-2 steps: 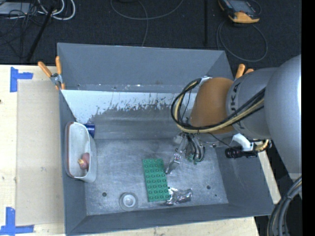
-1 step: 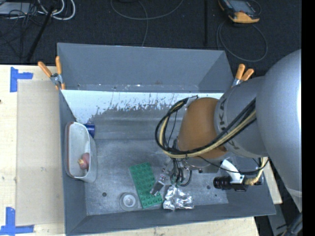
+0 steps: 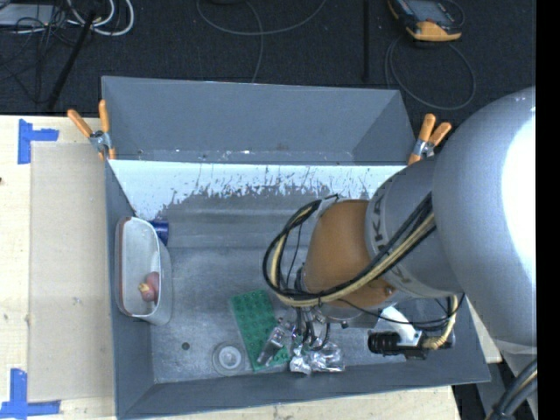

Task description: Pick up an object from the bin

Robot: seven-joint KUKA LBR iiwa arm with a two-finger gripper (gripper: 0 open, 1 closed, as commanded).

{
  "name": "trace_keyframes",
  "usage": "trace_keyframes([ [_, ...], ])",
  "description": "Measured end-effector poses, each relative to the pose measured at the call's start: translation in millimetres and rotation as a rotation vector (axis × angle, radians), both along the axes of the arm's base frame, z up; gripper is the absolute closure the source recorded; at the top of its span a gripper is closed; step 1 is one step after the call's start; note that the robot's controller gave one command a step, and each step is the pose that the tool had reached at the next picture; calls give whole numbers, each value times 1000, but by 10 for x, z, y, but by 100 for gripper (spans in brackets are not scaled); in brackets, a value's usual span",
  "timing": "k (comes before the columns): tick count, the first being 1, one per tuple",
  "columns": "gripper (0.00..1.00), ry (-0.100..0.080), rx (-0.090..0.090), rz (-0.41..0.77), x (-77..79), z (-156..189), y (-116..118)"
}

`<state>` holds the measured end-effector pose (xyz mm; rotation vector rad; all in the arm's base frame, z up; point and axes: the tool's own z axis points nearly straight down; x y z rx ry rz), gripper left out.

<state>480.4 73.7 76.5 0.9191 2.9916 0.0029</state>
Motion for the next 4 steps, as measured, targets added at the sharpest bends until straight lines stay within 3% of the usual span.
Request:
trace_keyframes([
  [1,100,7,6,0,-4,25,26],
  [2,100,6,3,-34,79,1162,-27],
  [3,100,16,2,211,260,367,1048],
  [4,0,14,-1,210,267,385,1027],
])
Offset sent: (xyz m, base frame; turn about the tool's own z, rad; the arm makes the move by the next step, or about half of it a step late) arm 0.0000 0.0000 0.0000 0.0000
